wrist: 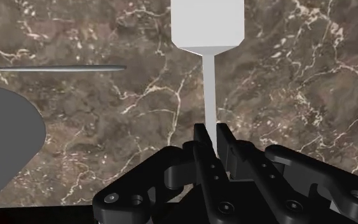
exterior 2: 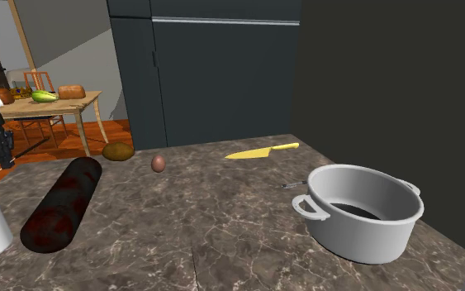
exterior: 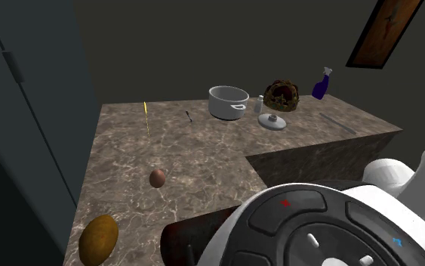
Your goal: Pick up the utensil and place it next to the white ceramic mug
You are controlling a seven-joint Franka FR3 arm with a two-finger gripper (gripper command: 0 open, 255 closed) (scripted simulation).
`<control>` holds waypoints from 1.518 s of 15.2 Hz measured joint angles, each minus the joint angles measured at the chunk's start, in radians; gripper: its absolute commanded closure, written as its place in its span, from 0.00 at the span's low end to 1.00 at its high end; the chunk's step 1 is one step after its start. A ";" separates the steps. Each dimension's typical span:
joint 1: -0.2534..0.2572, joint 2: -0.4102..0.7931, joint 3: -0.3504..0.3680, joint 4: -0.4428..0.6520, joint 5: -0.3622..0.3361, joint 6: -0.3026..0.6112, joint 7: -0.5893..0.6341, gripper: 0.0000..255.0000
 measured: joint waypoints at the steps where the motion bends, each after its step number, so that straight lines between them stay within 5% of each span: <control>1: -0.004 0.013 0.008 -0.007 -0.009 0.017 0.008 1.00; 14: -0.050 0.178 0.079 -0.089 -0.167 0.206 0.137 1.00; 21: -0.054 0.205 0.083 -0.093 -0.201 0.227 0.163 1.00; 22: -0.054 0.206 0.083 -0.093 -0.201 0.227 0.163 0.00; 23: -0.054 0.206 0.083 -0.094 -0.201 0.227 0.164 0.00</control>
